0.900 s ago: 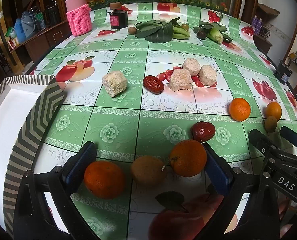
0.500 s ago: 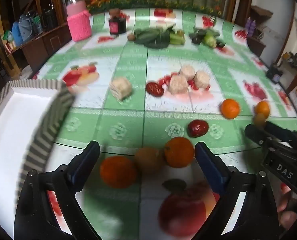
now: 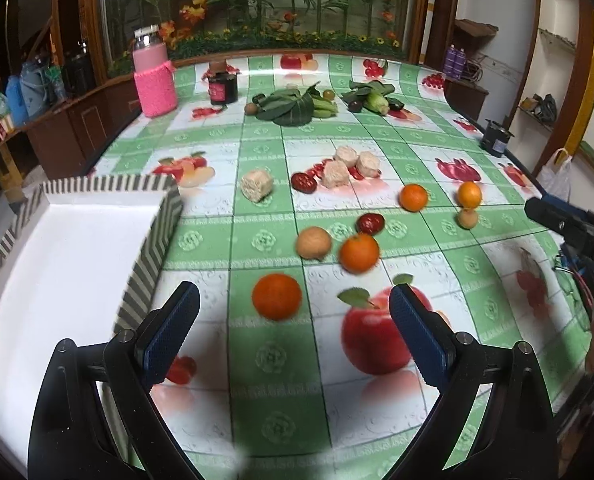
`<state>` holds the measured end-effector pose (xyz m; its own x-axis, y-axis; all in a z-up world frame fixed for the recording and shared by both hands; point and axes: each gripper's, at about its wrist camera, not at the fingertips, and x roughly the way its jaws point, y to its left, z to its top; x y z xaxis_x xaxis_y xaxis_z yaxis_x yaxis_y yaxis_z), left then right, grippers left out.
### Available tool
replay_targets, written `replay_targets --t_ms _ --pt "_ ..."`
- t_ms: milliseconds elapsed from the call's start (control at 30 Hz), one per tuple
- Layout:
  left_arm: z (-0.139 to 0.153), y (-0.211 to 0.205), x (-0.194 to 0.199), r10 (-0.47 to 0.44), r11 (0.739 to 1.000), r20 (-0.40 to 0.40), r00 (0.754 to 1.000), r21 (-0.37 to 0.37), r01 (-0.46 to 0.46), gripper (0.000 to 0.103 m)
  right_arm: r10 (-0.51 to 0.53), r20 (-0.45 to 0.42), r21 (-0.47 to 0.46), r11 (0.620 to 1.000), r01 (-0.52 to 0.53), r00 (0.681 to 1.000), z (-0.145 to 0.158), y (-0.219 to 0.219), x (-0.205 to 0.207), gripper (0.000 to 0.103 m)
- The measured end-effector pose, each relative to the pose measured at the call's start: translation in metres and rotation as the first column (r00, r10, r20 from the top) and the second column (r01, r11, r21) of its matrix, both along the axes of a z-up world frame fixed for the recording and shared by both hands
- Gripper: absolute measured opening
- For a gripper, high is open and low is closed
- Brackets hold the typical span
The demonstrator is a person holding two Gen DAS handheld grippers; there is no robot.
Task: Organize fruits
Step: 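Move both tools toward the fruits lying on the tablecloth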
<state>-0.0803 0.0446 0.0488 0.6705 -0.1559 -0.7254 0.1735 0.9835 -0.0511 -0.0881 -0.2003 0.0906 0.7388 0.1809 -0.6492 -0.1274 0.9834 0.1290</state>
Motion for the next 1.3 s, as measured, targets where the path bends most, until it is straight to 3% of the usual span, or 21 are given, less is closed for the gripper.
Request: replay_targets --t_ms 100,267,367,533,1100,1200,1300 --pt "-0.004 0.0 -0.002 -0.014 1.0 -0.017 1.0 -0.011 0.014 0.097 0.016 -0.021 0.025 1.0 -0.016 1.0 -0.006 -0.001 -0.004 0.058" --pt "-0.004 0.006 -0.012 -0.025 1.0 -0.019 0.999 -0.009 0.025 0.097 0.005 -0.027 -0.026 1.0 -0.006 1.0 -0.011 -0.002 -0.013 0.057" --pt "-0.005 0.013 -0.011 -0.011 1.0 -0.026 1.0 -0.012 0.011 0.097 0.018 -0.044 0.018 1.0 -0.017 0.999 -0.014 -0.008 -0.013 0.055" --pt "-0.012 0.023 -0.007 0.016 1.0 -0.056 0.998 -0.025 -0.017 0.097 0.029 -0.061 0.005 1.0 -0.028 0.998 -0.024 -0.002 -0.009 0.054" --pt "-0.022 0.014 0.011 0.028 1.0 -0.089 0.996 0.005 -0.028 0.097 0.016 -0.132 0.063 0.998 -0.008 0.991 -0.036 -0.007 0.03 0.054" --pt "-0.021 0.013 0.012 0.026 1.0 -0.087 0.996 0.015 -0.025 0.097 -0.016 -0.148 -0.006 1.0 0.015 0.989 -0.036 -0.006 0.04 0.054" --pt "-0.021 0.012 0.014 0.031 0.999 -0.081 0.996 0.026 -0.029 0.097 0.014 -0.172 -0.006 1.0 -0.015 0.985 -0.041 -0.007 0.052 0.054"
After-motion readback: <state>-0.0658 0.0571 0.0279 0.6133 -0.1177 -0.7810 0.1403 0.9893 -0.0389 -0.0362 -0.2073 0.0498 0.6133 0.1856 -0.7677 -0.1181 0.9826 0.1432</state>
